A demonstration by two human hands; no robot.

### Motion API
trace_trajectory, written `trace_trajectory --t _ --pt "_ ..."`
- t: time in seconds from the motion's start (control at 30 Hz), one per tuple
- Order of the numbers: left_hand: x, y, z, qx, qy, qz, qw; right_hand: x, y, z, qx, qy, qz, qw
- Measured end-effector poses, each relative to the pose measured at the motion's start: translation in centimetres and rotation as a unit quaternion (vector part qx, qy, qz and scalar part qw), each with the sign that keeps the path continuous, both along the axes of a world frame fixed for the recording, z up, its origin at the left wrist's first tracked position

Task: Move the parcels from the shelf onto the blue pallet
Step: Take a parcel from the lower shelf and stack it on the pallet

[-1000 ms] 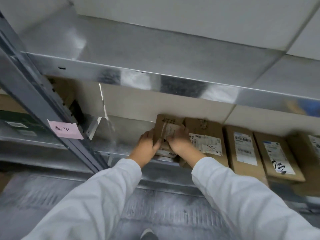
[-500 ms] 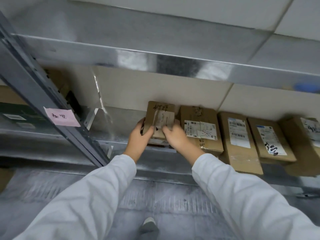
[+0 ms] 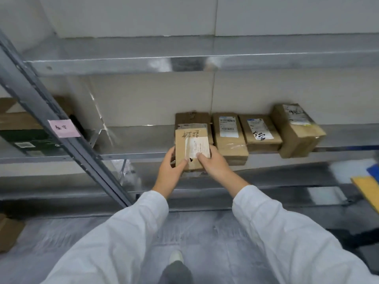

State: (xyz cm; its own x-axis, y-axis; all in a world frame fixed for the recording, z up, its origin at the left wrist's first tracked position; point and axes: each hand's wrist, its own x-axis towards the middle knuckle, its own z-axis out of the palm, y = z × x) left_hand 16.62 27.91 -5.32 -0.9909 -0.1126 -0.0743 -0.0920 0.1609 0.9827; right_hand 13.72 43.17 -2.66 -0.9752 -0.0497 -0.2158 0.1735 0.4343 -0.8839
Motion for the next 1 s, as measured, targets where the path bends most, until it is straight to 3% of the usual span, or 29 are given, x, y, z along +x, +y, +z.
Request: trace_trajectory --t 0.33,0.6,1.0 --pt "8.3 23.0 1.8 0.047 0.023 -0.171 0.984 12.9 22.9 2.7 0.051 0.042 -0.176 0.982" --pt "14.2 40.8 2.2 0.068 0.033 -0.357 0.931 24.9 38.4 3.4 0.049 0.053 -0.381 0.922" --pt "19.1 62.2 1.6 0.094 -0.009 -0.533 0.841 34.1 55.9 4.2 0.088 0.016 -0.542 0.835"
